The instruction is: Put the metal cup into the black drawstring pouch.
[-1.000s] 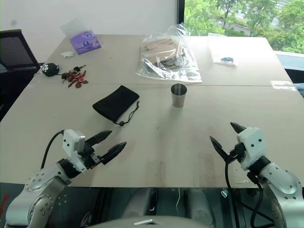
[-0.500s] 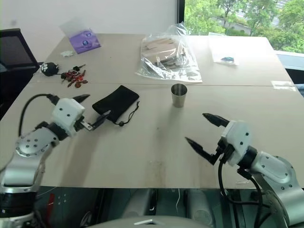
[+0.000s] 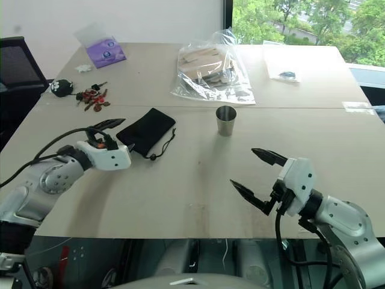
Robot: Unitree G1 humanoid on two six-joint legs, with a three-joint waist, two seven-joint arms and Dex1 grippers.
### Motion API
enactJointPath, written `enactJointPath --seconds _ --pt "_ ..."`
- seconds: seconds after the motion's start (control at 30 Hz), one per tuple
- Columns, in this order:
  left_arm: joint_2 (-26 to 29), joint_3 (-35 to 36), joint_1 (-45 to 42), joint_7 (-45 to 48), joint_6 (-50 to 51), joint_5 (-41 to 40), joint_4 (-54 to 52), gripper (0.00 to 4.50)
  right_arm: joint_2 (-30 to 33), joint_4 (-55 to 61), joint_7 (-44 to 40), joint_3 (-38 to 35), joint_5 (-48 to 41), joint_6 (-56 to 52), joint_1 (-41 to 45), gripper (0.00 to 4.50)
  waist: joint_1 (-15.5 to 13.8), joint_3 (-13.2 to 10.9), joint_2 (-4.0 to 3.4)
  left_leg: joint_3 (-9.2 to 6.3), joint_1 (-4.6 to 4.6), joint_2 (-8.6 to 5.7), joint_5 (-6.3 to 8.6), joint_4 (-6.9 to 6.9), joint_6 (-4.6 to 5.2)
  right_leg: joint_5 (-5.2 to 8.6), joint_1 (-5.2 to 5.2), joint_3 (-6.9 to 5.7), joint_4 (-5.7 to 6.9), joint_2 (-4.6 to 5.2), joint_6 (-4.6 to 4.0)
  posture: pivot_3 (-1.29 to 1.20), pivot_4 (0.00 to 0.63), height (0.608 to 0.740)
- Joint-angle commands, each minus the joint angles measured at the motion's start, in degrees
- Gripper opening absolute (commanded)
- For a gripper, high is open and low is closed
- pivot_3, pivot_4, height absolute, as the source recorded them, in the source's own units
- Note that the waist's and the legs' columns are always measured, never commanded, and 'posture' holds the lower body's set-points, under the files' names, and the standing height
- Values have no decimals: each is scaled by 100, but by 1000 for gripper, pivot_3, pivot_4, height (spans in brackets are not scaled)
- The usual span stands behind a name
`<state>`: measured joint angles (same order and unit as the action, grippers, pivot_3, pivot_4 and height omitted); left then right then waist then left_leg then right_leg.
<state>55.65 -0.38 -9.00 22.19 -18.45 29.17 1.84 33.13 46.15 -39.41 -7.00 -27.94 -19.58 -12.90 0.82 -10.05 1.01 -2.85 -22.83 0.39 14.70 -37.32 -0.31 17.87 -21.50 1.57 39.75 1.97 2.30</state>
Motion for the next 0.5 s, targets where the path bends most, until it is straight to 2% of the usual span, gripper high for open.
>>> enactJointPath --seconds 0.03,0.33,0.5 --pt "88 50 -140 -139 -224 87 101 4474 7 198 53 -21 10 137 -61 4464 -3 0 0 -1 0 0 0 0 0 0 0 -1 0 0 0 0 150 740" --pt "334 468 265 38 -369 -327 73 4474 24 204 134 8 55 137 -60 4464 9 0 0 0 0 3 0 -1 0 0 -3 -1 5 2 0 0 150 740" --pt "330 358 258 -78 -304 -54 150 4474 15 141 131 100 129 180 -8 4464 -11 1 1 0 -1 0 0 -4 0 0 0 -3 5 1 0 0 150 740"
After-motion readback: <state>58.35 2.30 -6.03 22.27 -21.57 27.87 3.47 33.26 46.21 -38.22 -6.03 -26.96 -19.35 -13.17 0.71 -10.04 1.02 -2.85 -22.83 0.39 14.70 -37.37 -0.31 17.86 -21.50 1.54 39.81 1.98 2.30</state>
